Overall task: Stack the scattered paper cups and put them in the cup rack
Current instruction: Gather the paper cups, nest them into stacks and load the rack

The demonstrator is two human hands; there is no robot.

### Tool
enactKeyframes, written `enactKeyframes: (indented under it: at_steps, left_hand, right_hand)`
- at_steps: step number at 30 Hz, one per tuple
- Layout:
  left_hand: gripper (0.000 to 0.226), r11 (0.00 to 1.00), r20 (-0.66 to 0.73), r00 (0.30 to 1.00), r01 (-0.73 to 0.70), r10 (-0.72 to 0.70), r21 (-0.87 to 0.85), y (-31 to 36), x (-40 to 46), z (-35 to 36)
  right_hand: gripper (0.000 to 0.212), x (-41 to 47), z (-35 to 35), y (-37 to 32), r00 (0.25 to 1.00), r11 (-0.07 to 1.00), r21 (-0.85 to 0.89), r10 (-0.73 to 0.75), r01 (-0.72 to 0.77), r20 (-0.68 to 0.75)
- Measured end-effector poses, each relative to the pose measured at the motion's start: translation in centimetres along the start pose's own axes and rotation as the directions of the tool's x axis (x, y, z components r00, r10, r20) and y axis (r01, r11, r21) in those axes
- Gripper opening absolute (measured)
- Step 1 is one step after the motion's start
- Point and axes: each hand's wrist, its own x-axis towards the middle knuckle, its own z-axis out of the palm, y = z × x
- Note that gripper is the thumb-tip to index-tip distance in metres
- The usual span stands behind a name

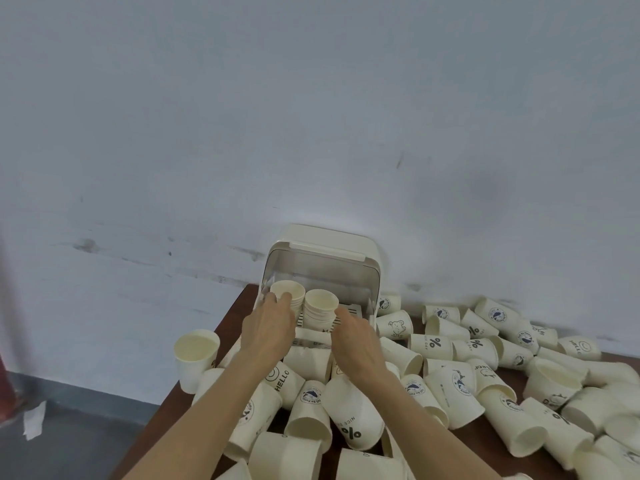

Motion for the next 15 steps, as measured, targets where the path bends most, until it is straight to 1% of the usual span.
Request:
enactKeyframes:
  at_steps: [5, 10, 15]
  left_hand:
    - [0.032, 0.999, -0.028, 0.999, -0.016, 0.015, -0.037, 2.5, -2.5, -1.3]
    - [0.031, 0.994, -0.038, 0.999, -0.041, 0.037, -0.105, 5.9, -5.3, -2.2]
    - [0.031, 0.99, -0.042, 0.994, -0.106, 0.102, -0.095, 9.8, -8.5, -2.9]
  right_hand:
    - [0.017, -1.9, -2.1, 0.3, 1.0, 0.999, 0.03, -0.012, 0.013, -0.026]
    - [0.013, -4.7, -4.7, 1.7, 0.999, 0.998, 0.058, -0.008, 0.011, -0.04]
    - [0.03, -8.0, -7.3, 3.8, 0.999, 0.998, 0.053, 0.022, -0.02, -0.041]
